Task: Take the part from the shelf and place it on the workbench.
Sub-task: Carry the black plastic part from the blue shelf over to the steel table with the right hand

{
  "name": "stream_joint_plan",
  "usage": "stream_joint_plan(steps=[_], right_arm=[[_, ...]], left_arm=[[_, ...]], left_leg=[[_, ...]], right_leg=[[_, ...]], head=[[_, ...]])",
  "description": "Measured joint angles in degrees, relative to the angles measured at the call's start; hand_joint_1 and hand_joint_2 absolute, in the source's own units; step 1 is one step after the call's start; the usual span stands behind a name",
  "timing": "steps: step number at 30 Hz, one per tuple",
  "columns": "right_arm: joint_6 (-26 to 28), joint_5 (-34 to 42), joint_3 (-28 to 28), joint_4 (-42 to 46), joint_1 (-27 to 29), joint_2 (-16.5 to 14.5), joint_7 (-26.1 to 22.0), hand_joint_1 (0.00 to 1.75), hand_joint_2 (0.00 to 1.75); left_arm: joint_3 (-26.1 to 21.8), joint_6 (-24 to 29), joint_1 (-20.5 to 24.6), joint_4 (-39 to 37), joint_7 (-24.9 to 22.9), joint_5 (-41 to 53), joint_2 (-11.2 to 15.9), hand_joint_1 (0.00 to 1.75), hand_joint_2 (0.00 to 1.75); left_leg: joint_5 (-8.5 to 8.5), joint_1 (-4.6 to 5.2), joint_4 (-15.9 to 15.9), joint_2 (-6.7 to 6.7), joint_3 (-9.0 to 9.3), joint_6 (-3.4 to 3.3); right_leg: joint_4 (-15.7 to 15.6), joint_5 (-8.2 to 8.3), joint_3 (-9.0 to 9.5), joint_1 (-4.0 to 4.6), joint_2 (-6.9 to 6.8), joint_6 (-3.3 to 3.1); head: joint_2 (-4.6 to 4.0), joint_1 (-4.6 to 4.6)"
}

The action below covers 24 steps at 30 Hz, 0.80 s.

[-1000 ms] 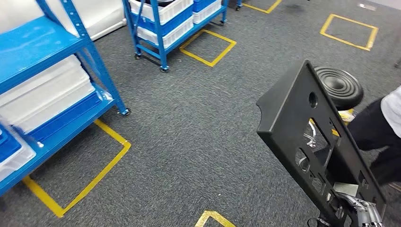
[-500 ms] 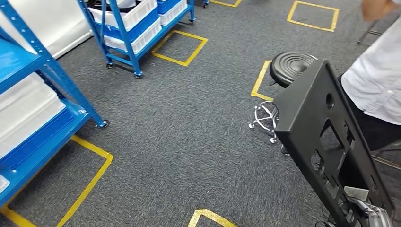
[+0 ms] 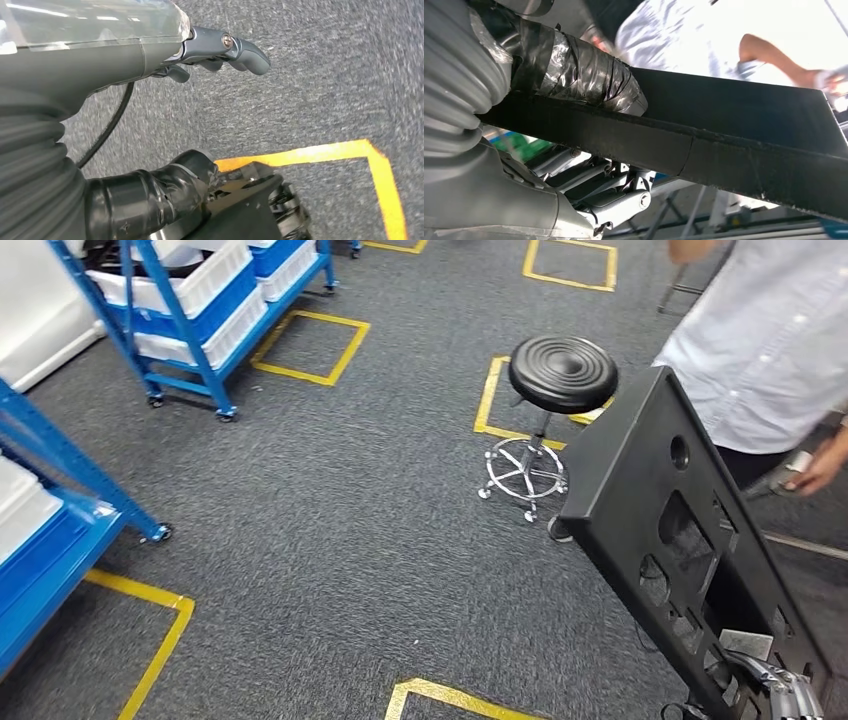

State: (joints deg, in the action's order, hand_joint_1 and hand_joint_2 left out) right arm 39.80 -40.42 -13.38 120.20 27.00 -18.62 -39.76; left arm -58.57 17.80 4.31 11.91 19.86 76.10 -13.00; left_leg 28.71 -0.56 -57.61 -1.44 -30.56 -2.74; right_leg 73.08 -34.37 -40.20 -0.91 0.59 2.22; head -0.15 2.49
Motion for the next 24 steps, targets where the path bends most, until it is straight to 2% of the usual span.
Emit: stream_joint_plan(steps=[1,2,3,5,6,7,8,9,10,12,13,14,15,16,17,18,19,20,21,22,23,24], right_arm=[[0.0,-0.2,0.0,-0.1,0.0,0.0,0.0,1.75,1.75],[0.0,-0.4,0.0,-0.2,-0.1,0.0,0.0,1.75,1.75],[0.0,-0.6,0.0,-0.3,-0.1,0.0,0.1,1.75,1.75],[0.0,-0.8,0.0,-0.4,-0.3,0.0,0.1,1.75,1.75],[0.0,-0.8,0.0,-0.4,-0.4,0.0,0.1,1.75,1.75],[0.0,-0.8,0.0,-0.4,-0.5,0.0,0.1,1.75,1.75],[0.0,-0.8,0.0,-0.4,-0.6,0.0,0.1,1.75,1.75],[0.0,-0.8,0.0,-0.4,-0.6,0.1,0.1,1.75,1.75],[0.0,-0.8,0.0,-0.4,-0.6,0.1,0.1,1.75,1.75],[0.0,-0.8,0.0,-0.4,-0.8,0.1,0.1,1.75,1.75],[0.0,-0.8,0.0,-0.4,-1.0,0.1,0.1,1.75,1.75],[0.0,-0.9,0.0,-0.5,-1.1,0.1,0.1,1.75,1.75],[0.0,-0.9,0.0,-0.5,-1.2,0.1,0.1,1.75,1.75],[0.0,-0.9,0.0,-0.6,-1.2,0.1,0.1,1.75,1.75],[0.0,-0.9,0.0,-0.7,-1.2,0.1,0.1,1.75,1.75],[0.0,-0.9,0.0,-0.7,-1.2,0.1,0.1,1.75,1.75],[0.0,-0.9,0.0,-0.8,-1.2,0.1,0.1,1.75,1.75],[0.0,-0.9,0.0,-0.8,-1.2,0.1,0.1,1.75,1.75],[0.0,-0.9,0.0,-0.8,-1.2,0.1,0.1,1.75,1.75],[0.0,-0.9,0.0,-0.8,-1.3,0.1,0.1,1.75,1.75],[0.0,-0.9,0.0,-0.8,-1.3,0.1,0.1,1.75,1.75],[0.0,-0.9,0.0,-0.8,-1.3,0.1,0.1,1.75,1.75]], left_arm=[[0.0,0.0,0.0,0.0,0.0,-0.1,0.0,0.0,1.75],[0.0,0.0,0.0,0.0,0.1,-0.2,0.0,0.0,1.75],[0.0,-0.1,0.1,0.0,0.1,-0.2,0.0,0.0,1.75],[0.0,-0.1,0.1,0.0,0.1,-0.3,0.0,0.0,1.75],[0.0,-0.1,0.1,0.0,0.2,-0.3,0.0,0.0,1.75],[0.0,-0.1,0.2,0.0,0.2,-0.3,0.0,0.0,1.75],[0.0,-0.1,0.2,0.0,0.2,-0.3,0.0,0.0,1.75],[0.0,-0.1,0.3,0.0,0.2,-0.3,0.0,0.0,1.75],[0.0,-0.1,0.4,0.0,0.2,-0.3,0.1,0.0,1.75],[0.0,-0.1,0.4,0.0,0.2,-0.3,0.1,0.0,1.75],[0.0,-0.1,0.3,0.0,0.2,-0.3,0.1,0.0,1.75],[0.0,-0.1,0.2,0.0,0.2,-0.3,0.1,0.0,1.75],[0.0,-0.1,0.1,0.0,0.2,-0.3,0.1,0.0,1.75],[0.0,-0.1,0.0,0.0,0.2,-0.3,0.1,0.0,1.75],[0.0,-0.1,-0.1,0.0,0.2,-0.3,0.1,0.0,1.75],[0.0,-0.1,-0.1,0.0,0.2,-0.3,0.1,0.0,1.75],[0.0,-0.1,-0.1,0.0,0.2,-0.3,0.2,0.0,1.75],[0.0,-0.1,-0.1,0.0,0.2,-0.3,0.2,0.0,1.75],[0.0,-0.2,0.0,0.0,0.3,-0.3,0.2,0.0,1.75],[0.0,-0.2,0.0,0.0,0.4,-0.3,0.2,0.0,1.75],[0.0,-0.2,0.1,0.0,0.6,-0.3,0.2,0.0,1.75],[0.0,-0.3,0.2,0.0,0.7,-0.3,0.2,0.0,1.75]], left_leg=[[0.07,0.05,0.0,-0.84,0.0,-0.01],[0.16,0.07,0.0,-1.61,0.04,0.03],[0.28,0.08,-0.1,-2.3,0.15,0.11],[0.63,0.25,-0.2,-3.4,0.47,0.48],[0.79,0.39,-0.3,-3.86,0.61,0.73],[0.91,0.52,-0.3,-4.36,0.74,0.99],[0.99,0.59,-0.3,-4.91,0.88,1.26],[1.09,0.61,-0.2,-5.33,1.04,1.55],[1.41,0.54,-0.4,-4.88,1.14,1.88],[3.67,0.34,-3.4,-2.21,0.03,2.4],[5.52,0.2,-6.7,-0.58,-1.4,2.54],[7.39,0.12,-10.6,0.32,-3.24,2.61],[8.6,0.08,-14.0,0.72,-4.94,2.69],[8.67,0.07,-15.9,0.85,-5.95,2.74],[7.57,0.03,-15.7,0.91,-6.04,2.74],[5.53,-0.02,-13.3,1.11,-5.14,2.69],[3.27,-0.14,-9.6,1.9,-3.68,2.58],[1.76,-0.28,-6.0,3.3,-2.25,2.44],[0.91,-0.39,-3.4,4.58,-1.22,2.3],[0.76,-0.4,-2.0,5.55,-0.69,2.16],[0.98,-0.3,-1.7,5.8,-0.55,1.96],[0.86,-0.27,-1.6,5.23,-0.51,1.64]], right_leg=[[1.1,0.07,-0.34,-0.03,-0.12,0.08],[0.0,1.15,0.41,-0.03,-0.33,0.08],[-3.1,2.93,2.2,0.01,-0.88,0.0],[-10.6,5.69,6.35,0.42,-3.53,-0.5],[-13.0,6.23,7.55,0.71,-4.53,-0.86],[-14.1,6.22,7.99,0.99,-5.05,-1.23],[-14.3,6.2,7.91,1.21,-4.63,-1.58],[-14.4,6.35,7.92,1.06,-3.93,-1.94],[-14.7,6.5,8.0,0.9,-3.32,-2.26],[-15.1,6.87,8.17,0.45,-2.08,-2.91],[-15.1,6.94,8.11,0.4,-1.45,-3.09],[-15.0,6.97,8.03,0.39,-0.74,-3.22],[-14.9,6.97,7.98,0.4,0.02,-3.28],[-14.8,6.94,7.96,0.41,0.82,-3.3],[-14.6,6.89,7.94,0.41,1.63,-3.3],[-14.4,6.81,7.94,0.39,2.46,-3.26],[-14.2,6.71,7.91,0.37,3.23,-3.16],[-13.9,6.59,7.77,0.42,3.93,-2.97],[-13.7,6.55,7.55,0.42,4.58,-2.7],[-13.5,6.58,7.25,0.37,5.16,-2.37],[-13.5,6.71,6.96,0.31,5.76,-1.98],[-13.6,6.92,6.72,0.19,6.39,-1.58]], head=[[0.0,0.0],[0.0,0.01],[0.0,0.01],[0.0,0.0],[0.0,-0.02],[0.0,-0.04],[0.0,-0.05],[0.0,-0.06],[0.0,-0.04],[0.0,-0.05],[0.0,-0.06],[0.0,-0.07],[0.0,-0.07],[0.0,-0.07],[0.0,-0.07],[0.0,-0.08],[0.0,-0.07],[0.0,-0.07],[0.0,-0.05],[0.0,-0.05],[0.0,-0.04],[0.0,-0.05]])
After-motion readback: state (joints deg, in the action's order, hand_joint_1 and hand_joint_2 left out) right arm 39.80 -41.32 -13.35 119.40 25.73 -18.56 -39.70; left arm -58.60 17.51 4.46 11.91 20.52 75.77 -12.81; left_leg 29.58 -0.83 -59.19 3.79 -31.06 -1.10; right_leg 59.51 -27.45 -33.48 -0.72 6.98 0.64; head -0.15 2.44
